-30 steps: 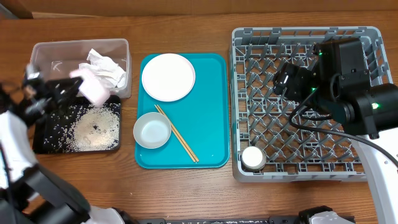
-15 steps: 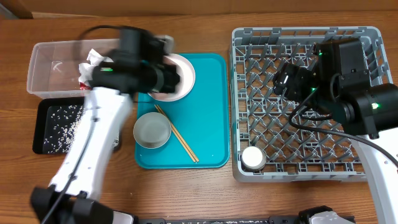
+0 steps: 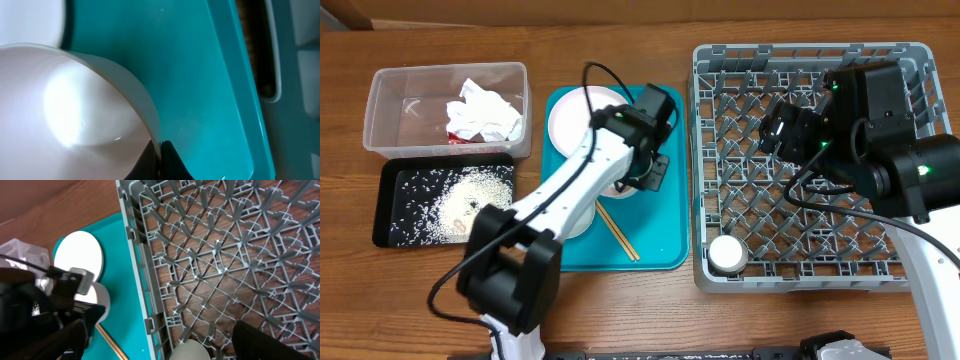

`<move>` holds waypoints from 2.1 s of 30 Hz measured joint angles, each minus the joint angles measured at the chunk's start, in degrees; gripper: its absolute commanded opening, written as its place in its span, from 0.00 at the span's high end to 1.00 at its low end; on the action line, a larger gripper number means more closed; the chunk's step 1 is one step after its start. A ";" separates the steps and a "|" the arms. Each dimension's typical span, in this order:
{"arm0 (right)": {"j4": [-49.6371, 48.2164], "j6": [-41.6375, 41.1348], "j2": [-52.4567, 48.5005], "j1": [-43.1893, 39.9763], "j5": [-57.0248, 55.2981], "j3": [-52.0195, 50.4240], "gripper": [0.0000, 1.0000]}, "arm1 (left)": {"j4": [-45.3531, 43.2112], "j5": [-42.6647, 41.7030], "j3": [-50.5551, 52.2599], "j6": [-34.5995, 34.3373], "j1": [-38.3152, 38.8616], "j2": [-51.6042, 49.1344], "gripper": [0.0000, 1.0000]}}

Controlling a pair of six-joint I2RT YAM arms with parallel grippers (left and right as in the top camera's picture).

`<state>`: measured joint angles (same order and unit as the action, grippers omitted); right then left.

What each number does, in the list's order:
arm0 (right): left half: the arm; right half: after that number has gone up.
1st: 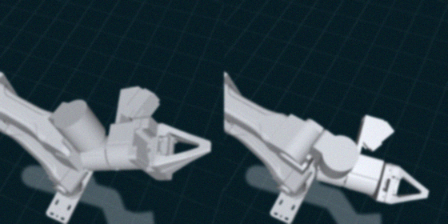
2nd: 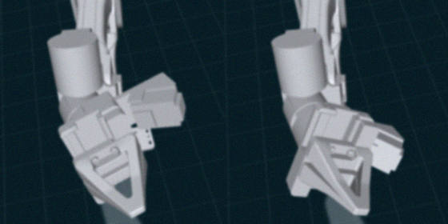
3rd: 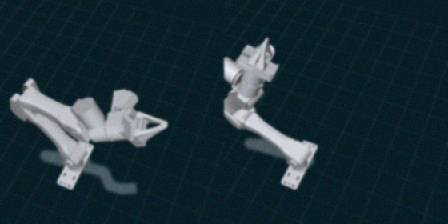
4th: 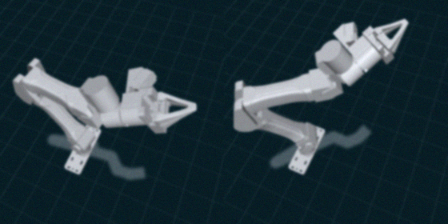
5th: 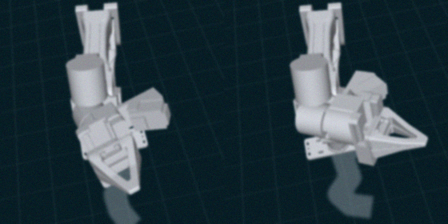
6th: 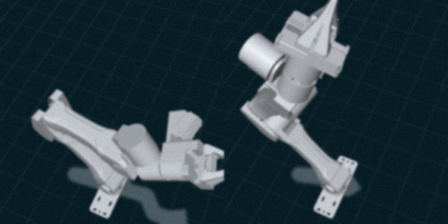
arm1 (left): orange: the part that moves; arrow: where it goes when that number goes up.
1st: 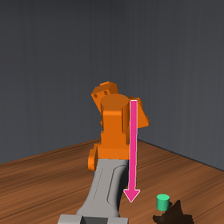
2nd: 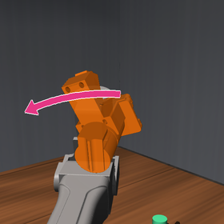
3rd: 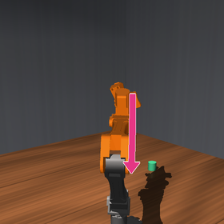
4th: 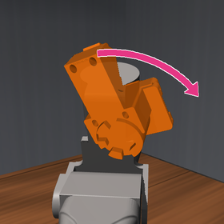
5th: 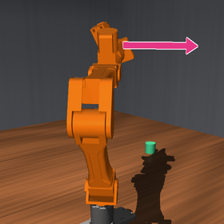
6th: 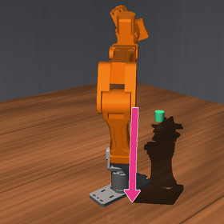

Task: Sort waste into correct bins and load items into the dishwasher
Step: 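Return the empty pink bowl to the teal tray with the left gripper, then reach the right gripper toward the pink bowl on the teal tray, then grasp the pink bowl rim with the right gripper and lift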

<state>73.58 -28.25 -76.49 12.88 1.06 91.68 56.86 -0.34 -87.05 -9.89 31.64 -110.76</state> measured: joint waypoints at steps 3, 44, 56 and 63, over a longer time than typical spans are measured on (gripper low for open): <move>0.00 -0.02 -0.02 0.00 0.00 0.00 0.05 | -0.02 0.09 0.00 0.48 0.66 -0.52 0.70; -20.24 0.04 -39.76 22.21 3.61 -0.15 0.42 | 26.27 -1.60 -37.97 0.66 -29.03 -1.22 0.00; -22.08 0.31 -44.33 22.40 3.21 -0.20 0.96 | 24.79 -1.60 -37.97 0.66 -29.03 -1.22 0.00; -16.22 -0.02 -44.30 22.36 1.75 1.25 0.96 | 24.79 -1.60 -37.97 0.66 -29.00 -1.22 0.00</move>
<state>57.36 -28.27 -120.79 35.24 2.81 92.92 81.65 -1.93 -125.01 -9.23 2.63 -111.98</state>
